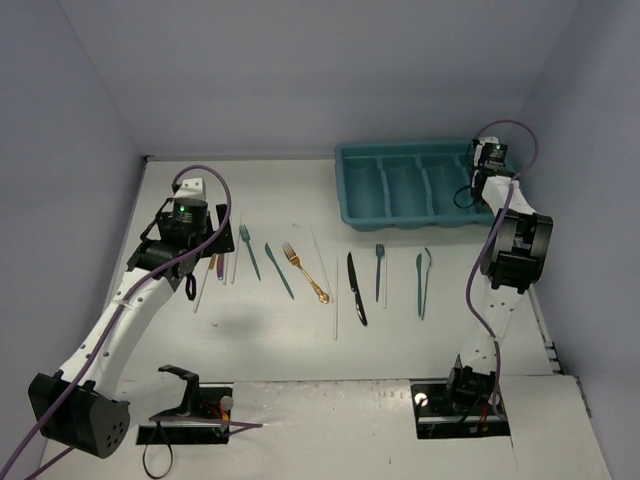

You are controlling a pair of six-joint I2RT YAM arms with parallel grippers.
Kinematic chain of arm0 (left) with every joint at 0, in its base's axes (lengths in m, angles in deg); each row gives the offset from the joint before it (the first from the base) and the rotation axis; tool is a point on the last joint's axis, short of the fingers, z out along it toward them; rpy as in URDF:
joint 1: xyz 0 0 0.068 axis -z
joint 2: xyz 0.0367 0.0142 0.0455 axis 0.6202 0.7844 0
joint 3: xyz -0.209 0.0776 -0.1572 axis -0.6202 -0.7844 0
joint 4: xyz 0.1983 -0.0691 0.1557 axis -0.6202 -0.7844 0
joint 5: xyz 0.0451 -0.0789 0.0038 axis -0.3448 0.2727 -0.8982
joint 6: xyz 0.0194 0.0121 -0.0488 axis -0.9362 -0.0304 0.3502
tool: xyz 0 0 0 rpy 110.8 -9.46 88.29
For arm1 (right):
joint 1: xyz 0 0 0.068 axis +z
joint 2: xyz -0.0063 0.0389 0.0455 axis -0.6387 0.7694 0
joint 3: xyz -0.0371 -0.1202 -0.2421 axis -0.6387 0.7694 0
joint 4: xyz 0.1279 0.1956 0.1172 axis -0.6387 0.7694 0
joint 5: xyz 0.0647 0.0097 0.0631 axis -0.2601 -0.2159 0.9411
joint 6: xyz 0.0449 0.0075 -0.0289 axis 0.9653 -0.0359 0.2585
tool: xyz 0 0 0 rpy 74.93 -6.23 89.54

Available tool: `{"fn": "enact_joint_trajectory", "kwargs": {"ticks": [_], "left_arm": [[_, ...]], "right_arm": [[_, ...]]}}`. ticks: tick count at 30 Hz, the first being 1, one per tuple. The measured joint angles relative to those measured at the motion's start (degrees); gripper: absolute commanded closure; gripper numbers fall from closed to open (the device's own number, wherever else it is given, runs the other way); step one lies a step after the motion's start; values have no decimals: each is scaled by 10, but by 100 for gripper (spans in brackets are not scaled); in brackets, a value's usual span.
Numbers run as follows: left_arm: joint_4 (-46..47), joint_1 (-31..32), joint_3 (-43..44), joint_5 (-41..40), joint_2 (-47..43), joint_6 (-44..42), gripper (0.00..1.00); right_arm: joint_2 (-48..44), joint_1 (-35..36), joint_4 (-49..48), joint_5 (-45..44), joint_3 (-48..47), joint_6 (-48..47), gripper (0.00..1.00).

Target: Sort the eating utensils into containers

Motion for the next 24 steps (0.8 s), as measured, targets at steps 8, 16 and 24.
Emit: {"fn": "enact_joint_trajectory", "kwargs": {"ticks": [8,16,24], "left_arm": [[0,0,-1,1,1,0,10],[0,-6,-3,7,1,0,10],[2,-16,-5,19,-12,0,10]], "right_arm": [[1,0,-9,4,-28,15,51],[-89,16,-3,1,41,82,40],[-408,118,-27,-36,266,238,40]]}}
